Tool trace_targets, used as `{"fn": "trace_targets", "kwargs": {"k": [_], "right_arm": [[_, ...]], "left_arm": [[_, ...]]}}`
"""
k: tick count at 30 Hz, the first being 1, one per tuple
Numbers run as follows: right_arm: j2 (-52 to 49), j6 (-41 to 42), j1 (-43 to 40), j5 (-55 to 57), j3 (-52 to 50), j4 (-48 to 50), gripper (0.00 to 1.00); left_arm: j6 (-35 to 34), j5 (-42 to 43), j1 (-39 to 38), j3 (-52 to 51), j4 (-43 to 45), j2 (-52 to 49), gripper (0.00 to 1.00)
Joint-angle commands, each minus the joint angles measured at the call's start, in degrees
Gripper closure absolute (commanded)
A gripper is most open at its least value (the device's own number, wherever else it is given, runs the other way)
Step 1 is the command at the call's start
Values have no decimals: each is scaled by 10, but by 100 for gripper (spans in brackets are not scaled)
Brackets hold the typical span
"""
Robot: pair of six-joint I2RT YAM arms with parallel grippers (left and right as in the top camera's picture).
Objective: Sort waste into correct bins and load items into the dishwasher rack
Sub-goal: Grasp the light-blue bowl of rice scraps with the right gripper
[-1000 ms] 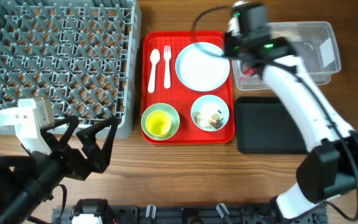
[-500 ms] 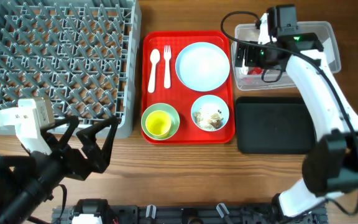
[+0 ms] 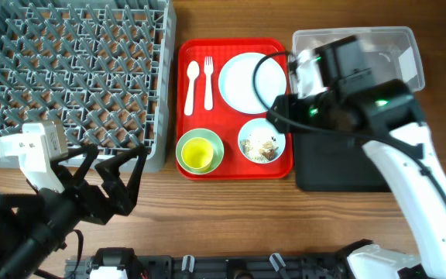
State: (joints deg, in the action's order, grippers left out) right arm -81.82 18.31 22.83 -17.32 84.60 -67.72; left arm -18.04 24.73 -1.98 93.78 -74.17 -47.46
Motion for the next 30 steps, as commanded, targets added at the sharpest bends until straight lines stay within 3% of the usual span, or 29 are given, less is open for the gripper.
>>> {"fn": "trace_targets", "kwargs": {"k": [1, 7, 12, 21, 22, 25, 30], "right_arm": [[-19, 75, 48, 19, -54, 6, 51], [-49, 99, 119, 53, -127, 103, 51], [-108, 135, 140, 150, -163, 200, 58], [-245, 143, 140, 110, -166, 294, 60], [-252, 143, 140, 109, -166, 296, 62], [-263, 150, 139, 125, -166, 296, 86], [-263, 153, 139, 165, -166, 296, 92]], "left_arm": [[12, -3, -3, 5, 2, -1, 0], [12, -3, -3, 5, 2, -1, 0], [12, -4, -3, 5, 2, -1, 0], [12, -3, -3, 5, 2, -1, 0], [12, -4, -3, 5, 2, -1, 0], [12, -3, -3, 5, 2, -1, 0], [12, -4, -3, 5, 2, -1, 0]]}}
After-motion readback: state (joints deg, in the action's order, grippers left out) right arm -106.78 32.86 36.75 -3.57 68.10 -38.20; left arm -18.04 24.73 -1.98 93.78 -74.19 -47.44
